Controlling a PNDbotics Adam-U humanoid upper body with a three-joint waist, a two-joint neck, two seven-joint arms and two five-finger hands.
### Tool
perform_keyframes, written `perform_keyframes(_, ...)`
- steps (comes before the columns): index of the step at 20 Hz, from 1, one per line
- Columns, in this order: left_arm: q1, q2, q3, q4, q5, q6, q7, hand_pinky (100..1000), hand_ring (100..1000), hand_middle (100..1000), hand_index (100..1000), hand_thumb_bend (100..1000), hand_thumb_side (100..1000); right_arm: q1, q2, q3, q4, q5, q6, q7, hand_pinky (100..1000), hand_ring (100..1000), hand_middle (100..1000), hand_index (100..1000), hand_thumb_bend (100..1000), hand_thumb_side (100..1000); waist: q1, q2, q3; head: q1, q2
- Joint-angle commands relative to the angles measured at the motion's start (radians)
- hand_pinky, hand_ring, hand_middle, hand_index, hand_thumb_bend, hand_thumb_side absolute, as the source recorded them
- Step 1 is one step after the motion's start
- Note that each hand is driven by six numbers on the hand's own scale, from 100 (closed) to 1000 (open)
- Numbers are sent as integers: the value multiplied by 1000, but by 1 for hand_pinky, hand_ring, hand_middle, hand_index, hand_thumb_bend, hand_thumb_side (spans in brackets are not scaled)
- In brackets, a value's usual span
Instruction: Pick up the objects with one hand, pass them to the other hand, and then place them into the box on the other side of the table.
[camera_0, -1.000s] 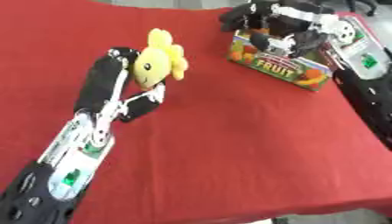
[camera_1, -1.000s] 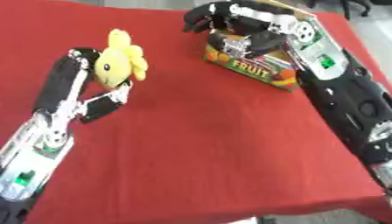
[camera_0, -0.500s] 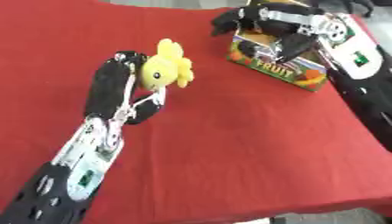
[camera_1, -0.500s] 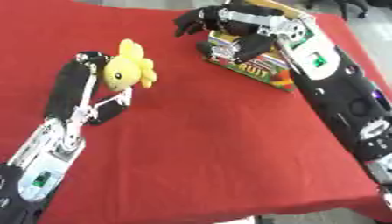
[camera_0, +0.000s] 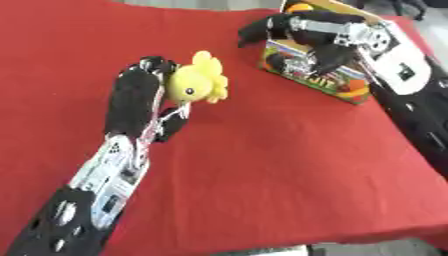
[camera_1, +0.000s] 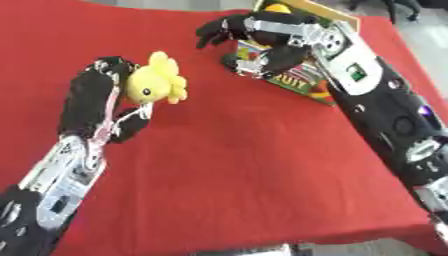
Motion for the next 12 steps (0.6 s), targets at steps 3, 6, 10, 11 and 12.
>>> perform_keyframes(3,-28,-19,-7,-5,-25,-10,2,495,451,432,567,100,100,-16,-11,2,-21,13,-116,124,943,1000,833,970,100,598,3,-17,-1,-8,-9)
perform_keyframes(6,-35,-26,-8,-1,-72,-12,-9,494,451,434,566,100,100,-17,-5,13,-23,19,-115,124,946,1000,832,976,100,632,-1,-16,-2,-9,-9)
perform_keyframes(10,-40,-34,-9,6,-116,-7,-17,493,452,435,565,100,100,-20,-7,32,-33,18,-111,124,949,1000,836,982,100,667,-5,-14,-4,-11,-10)
perform_keyframes(11,-41,-35,-10,9,-123,-6,-18,492,452,436,564,100,100,-22,-9,37,-37,16,-111,124,950,1000,836,984,100,679,-7,-14,-4,-12,-10)
perform_keyframes(12,-44,-36,-10,12,-133,-5,-17,492,452,436,564,100,100,-24,-10,43,-43,15,-111,124,950,1000,836,985,100,686,-9,-13,-6,-13,-12)
